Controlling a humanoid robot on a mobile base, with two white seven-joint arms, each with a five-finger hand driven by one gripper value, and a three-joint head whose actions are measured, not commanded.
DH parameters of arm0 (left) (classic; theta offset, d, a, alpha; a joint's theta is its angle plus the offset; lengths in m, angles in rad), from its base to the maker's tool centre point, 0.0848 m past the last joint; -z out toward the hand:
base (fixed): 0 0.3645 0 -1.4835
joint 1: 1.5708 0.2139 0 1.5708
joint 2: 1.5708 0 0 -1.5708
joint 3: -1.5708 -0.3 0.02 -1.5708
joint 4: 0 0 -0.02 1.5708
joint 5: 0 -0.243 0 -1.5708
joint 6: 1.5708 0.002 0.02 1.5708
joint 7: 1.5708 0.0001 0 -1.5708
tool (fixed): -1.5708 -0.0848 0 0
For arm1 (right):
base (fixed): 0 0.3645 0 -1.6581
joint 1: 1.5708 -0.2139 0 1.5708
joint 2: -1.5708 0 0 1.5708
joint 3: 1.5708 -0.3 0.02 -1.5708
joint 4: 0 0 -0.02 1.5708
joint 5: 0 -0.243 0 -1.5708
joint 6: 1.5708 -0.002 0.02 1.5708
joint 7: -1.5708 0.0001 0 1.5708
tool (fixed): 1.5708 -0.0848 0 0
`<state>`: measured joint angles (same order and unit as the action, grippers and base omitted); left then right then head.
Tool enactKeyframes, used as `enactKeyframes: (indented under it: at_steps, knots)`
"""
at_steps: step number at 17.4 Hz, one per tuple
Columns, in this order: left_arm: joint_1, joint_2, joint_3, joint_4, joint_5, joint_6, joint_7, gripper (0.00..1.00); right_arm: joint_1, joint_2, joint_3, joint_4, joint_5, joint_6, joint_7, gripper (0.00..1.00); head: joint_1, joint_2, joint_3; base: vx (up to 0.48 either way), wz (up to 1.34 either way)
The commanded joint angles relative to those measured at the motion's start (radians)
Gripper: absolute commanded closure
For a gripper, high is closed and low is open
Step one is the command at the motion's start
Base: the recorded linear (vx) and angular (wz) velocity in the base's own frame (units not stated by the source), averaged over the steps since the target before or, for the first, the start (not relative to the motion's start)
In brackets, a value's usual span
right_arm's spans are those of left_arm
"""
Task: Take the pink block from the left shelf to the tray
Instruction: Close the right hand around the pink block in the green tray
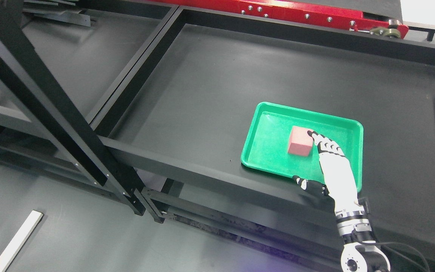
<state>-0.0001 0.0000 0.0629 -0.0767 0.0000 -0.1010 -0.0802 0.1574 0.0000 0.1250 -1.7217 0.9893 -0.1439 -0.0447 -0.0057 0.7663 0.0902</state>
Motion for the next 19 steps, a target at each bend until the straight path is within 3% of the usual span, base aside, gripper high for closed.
enactKeyframes:
  at_steps: [1, 19]
  knots:
    - [0.009, 0.017, 0.000, 0.000, -0.002, 0.000, 0.000, 0.00, -0.004, -0.017, 0.012, 0.005, -0.005, 0.009, 0.026, 0.02, 0.0000, 0.000, 0.000, 0.194, 0.01]
    - [0.009, 0.017, 0.000, 0.000, -0.002, 0.000, 0.000, 0.00, -0.045, -0.018, 0.068, 0.088, 0.041, 0.129, 0.207, 0.02, 0.0000, 0.000, 0.000, 0.101, 0.01]
